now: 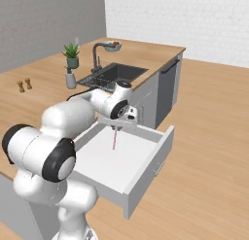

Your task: Take a straw from the drawer in front and place it inside the glass cup on the dining counter.

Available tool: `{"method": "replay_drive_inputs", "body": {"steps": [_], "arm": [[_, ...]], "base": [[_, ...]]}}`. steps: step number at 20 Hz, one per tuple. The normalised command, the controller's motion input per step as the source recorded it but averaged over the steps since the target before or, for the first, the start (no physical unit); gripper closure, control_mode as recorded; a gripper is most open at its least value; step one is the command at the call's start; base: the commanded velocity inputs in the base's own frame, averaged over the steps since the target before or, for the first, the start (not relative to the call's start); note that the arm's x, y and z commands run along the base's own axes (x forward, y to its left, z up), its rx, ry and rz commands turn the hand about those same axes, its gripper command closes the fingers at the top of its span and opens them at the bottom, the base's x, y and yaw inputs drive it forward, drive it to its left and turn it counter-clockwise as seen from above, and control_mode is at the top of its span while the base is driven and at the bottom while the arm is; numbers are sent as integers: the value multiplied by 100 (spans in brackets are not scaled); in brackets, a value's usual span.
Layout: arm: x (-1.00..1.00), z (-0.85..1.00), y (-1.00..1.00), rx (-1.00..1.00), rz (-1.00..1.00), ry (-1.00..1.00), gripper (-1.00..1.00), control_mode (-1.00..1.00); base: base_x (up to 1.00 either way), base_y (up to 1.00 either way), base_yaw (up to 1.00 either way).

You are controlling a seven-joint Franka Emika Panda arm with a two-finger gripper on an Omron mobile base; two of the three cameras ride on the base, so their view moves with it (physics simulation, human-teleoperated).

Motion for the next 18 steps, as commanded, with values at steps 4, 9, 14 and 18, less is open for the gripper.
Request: {"method": "replay_drive_inputs", "body": {"steps": [4,9,14,18], "arm": [[-56,100,19,0,-6,1,100,-100],[-84,100,29,-5,-3,-14,100,-100],[-83,100,31,-10,-2,-23,100,-100],[-76,91,54,-14,0,-19,100,-100]], "base": [[0,0,0],[0,0,0],[0,0,0],[0,0,0]]}}
